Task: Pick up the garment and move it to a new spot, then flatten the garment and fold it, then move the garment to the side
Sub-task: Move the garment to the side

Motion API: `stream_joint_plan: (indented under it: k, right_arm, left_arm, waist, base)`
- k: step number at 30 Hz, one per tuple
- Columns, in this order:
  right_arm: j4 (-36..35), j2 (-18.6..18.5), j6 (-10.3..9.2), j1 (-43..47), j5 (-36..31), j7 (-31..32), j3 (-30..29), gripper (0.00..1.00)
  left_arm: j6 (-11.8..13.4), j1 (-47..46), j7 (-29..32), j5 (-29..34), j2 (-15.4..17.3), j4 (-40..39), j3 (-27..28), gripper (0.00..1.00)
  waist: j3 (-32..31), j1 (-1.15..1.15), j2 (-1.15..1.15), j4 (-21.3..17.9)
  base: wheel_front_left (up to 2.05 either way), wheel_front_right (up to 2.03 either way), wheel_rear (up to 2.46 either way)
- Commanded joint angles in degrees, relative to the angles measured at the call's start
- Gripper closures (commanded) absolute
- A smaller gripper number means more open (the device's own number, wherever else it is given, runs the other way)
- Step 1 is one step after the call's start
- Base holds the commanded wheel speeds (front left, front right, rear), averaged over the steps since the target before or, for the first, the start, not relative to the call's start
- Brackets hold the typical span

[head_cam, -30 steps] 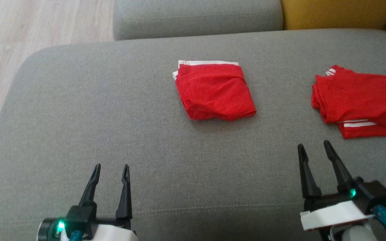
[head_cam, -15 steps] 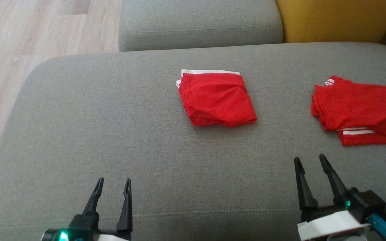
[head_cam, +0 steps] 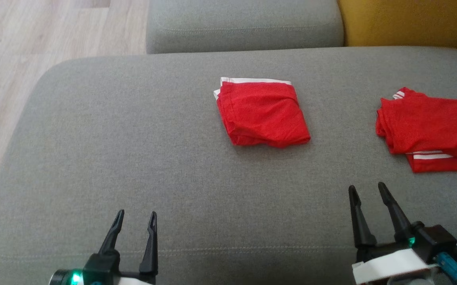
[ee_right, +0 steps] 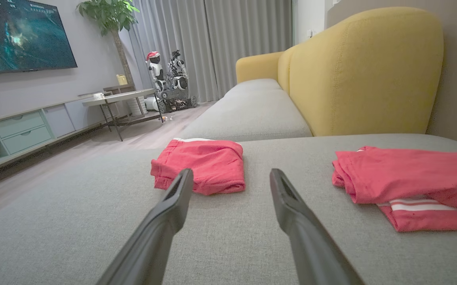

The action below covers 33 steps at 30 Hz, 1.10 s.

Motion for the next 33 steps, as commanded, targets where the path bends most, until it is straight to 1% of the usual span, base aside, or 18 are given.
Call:
stream_joint_plan:
  k: [1,4,7,11,14,16,20,23,25,31,33]
  right_arm:
    - [-1.42,0.06,0.20,-2.15,-0.16,-0.40,1.45,0.00]
    - [1.16,-0.27,0.20,-4.16,0.62,-0.40,2.44,0.00]
    - [7.73,-1.50,0.20,-8.77,5.01,-0.35,5.97,0.00]
    - [14.84,-6.59,0.20,-20.72,11.44,3.29,11.57,0.00]
    - [17.76,-10.62,0.20,-29.72,16.85,7.29,14.47,0.00]
    - [18.66,-12.81,0.20,-34.84,22.56,9.91,16.07,0.00]
    - [22.08,-18.50,0.20,-42.88,29.92,18.04,18.95,0.00]
    - [25.67,-21.75,0.20,-46.95,33.10,23.36,19.81,0.00]
    - [27.48,-23.18,0.20,-48.79,34.61,25.59,20.20,0.00]
    - [30.65,-25.19,0.20,-51.70,38.54,28.76,22.35,0.00]
    - [31.72,-25.96,0.20,-52.43,38.42,29.23,23.65,0.00]
  left_arm:
    - [-0.09,-2.98,-0.32,0.49,-0.04,-1.68,1.63,0.00]
    - [-0.12,-3.56,-0.32,0.64,-0.05,-1.88,1.37,0.00]
    - [-0.30,-4.67,-0.32,0.86,-0.08,-2.13,0.63,0.00]
    - [-0.79,-7.65,-0.32,1.25,-0.13,-2.95,-0.92,0.00]
    - [-1.08,-10.44,-0.32,1.37,-0.17,-3.50,-2.09,0.00]
    - [-1.18,-12.34,-0.32,1.25,-0.21,-3.79,-2.87,0.00]
    - [-0.94,-15.28,-0.32,0.84,-0.30,-3.94,-4.49,0.00]
    - [-0.56,-16.83,-0.32,0.32,-0.36,-3.76,-5.63,0.00]
    - [-0.27,-17.54,-0.32,-0.05,-0.39,-3.55,-6.26,0.00]
    - [0.33,-19.44,-0.32,-0.91,-0.43,-2.82,-7.57,0.00]
    - [0.61,-20.09,-0.32,-1.04,-0.44,-2.87,-8.09,0.00]
  waist:
    - [0.44,0.00,0.00,0.18]
    - [1.44,0.00,0.00,0.56]
    - [3.12,0.00,0.00,1.16]
    - [7.39,0.00,0.00,2.70]
    - [10.87,0.00,0.00,4.30]
    - [13.21,0.00,0.00,5.45]
    - [17.43,0.00,0.00,7.54]
    - [19.56,0.00,0.00,8.84]
    - [20.57,0.00,0.00,9.46]
    - [22.71,0.00,0.00,10.73]
    - [23.22,0.00,0.00,11.13]
  base:
    - [0.00,0.00,0.00]
    - [0.00,0.00,0.00]
    - [0.00,0.00,0.00]
    - [0.00,0.00,0.00]
    - [0.00,0.00,0.00]
    - [0.00,0.00,0.00]
    - [0.00,0.00,0.00]
    - [0.00,0.00,0.00]
    - [0.00,0.00,0.00]
    - [0.00,0.00,0.00]
    - [0.00,0.00,0.00]
